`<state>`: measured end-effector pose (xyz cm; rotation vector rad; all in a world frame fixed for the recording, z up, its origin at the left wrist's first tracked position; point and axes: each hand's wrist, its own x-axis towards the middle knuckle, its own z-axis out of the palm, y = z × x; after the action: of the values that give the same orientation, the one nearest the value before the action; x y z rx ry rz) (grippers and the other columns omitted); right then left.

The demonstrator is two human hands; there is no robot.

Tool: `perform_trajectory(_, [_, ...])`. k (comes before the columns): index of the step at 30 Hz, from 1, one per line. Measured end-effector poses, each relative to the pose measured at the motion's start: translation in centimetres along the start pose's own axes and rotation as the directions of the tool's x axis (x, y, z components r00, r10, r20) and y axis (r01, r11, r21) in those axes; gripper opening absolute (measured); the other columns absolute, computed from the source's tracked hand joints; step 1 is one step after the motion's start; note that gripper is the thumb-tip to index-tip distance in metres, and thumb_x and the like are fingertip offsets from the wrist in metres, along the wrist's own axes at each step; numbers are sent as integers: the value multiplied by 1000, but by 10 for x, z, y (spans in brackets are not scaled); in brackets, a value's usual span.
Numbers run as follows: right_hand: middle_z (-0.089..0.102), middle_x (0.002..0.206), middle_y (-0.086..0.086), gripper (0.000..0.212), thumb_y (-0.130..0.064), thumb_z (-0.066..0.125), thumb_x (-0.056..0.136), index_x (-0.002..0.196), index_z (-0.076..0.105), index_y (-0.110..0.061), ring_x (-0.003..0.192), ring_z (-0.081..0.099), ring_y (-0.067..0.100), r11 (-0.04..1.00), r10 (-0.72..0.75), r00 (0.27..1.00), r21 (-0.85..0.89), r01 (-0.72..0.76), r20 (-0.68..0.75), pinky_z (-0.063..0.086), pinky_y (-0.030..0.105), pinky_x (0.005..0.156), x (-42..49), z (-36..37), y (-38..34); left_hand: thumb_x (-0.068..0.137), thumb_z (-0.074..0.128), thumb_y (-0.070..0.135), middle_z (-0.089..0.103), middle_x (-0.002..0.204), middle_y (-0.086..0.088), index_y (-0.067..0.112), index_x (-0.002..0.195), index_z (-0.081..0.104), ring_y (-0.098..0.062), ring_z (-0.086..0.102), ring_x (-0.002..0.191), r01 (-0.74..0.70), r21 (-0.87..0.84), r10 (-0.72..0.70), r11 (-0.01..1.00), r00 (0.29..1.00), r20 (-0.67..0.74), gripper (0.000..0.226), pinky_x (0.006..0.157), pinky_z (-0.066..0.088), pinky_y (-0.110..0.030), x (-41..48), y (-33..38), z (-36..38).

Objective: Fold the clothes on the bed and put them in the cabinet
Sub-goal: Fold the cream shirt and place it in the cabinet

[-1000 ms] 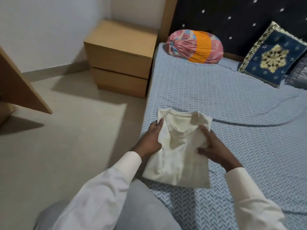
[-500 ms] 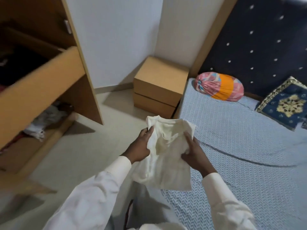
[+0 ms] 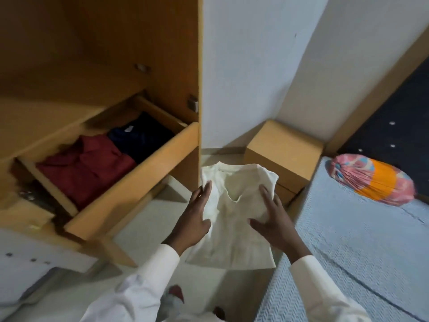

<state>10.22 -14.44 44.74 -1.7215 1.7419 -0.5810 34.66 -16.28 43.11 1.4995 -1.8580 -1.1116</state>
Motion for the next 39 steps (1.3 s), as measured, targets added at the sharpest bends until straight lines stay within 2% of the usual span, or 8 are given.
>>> perform_trajectory(3, [25,155,-2,92,-21,75,82,155,19,-31,123,44,14,995,-96,995,0,96,26,41,22,88,53,9,-39,85,53,-3,-1,157,24,59,146,-5,15,-1,138,7,5,-7,1000,994,-112,105,99,30,-16,14,-10,-47])
perform_trajectory(9, [12,160,-7,99,-23,75,84,155,7,-38,129,34,15,946,-321,933,3,325,166,44,35,101,175,26,-134,82,56,-8,0,161,16,46,152,0,-2,4,148,13,24,-4,1000,934,-357,104,116,23,-24,54,-39,-158])
perform_trajectory(14, [12,161,4,89,-9,63,91,156,5,-30,139,29,29,864,-478,859,-78,498,181,37,43,109,279,51,-222,83,60,-5,16,159,5,38,155,7,-20,27,143,63,50,-23,997,816,-578,99,111,38,-40,102,-64,-246])
perform_trajectory(23, [17,160,12,89,10,50,87,156,11,-30,140,33,33,811,-528,777,-67,581,343,38,35,110,445,118,-299,85,58,-6,10,161,-5,29,156,5,-23,16,147,245,-74,-215,967,620,-754,96,108,31,-25,199,-131,-313])
perform_trajectory(27, [13,161,18,85,12,50,89,157,10,-20,144,26,34,787,-507,682,-40,615,527,33,35,114,486,141,-294,86,63,-3,12,160,-11,22,156,7,-24,21,143,287,-230,-361,930,591,-722,93,95,22,-8,226,-164,-295])
perform_trajectory(30, [2,163,14,91,18,49,86,157,8,-23,148,15,34,789,-424,657,-101,606,623,31,32,112,517,158,-282,82,64,-7,13,159,-16,17,156,10,-32,20,145,272,-328,-426,905,581,-693,94,112,28,-32,239,-196,-276])
perform_trajectory(33, [6,162,16,94,11,55,86,156,6,-29,142,28,40,765,-338,637,-192,615,693,43,45,105,538,174,-273,79,60,-13,11,160,-12,25,156,10,-34,24,143,289,-422,-507,859,595,-624,98,108,37,-56,243,-223,-268])
perform_trajectory(39, [2,163,15,90,3,57,91,157,2,-22,147,18,36,729,-194,597,-293,619,779,34,40,110,558,192,-262,77,60,-19,9,162,-8,20,156,11,-27,18,146,370,-537,-637,758,595,-490,101,109,39,-47,254,-234,-275])
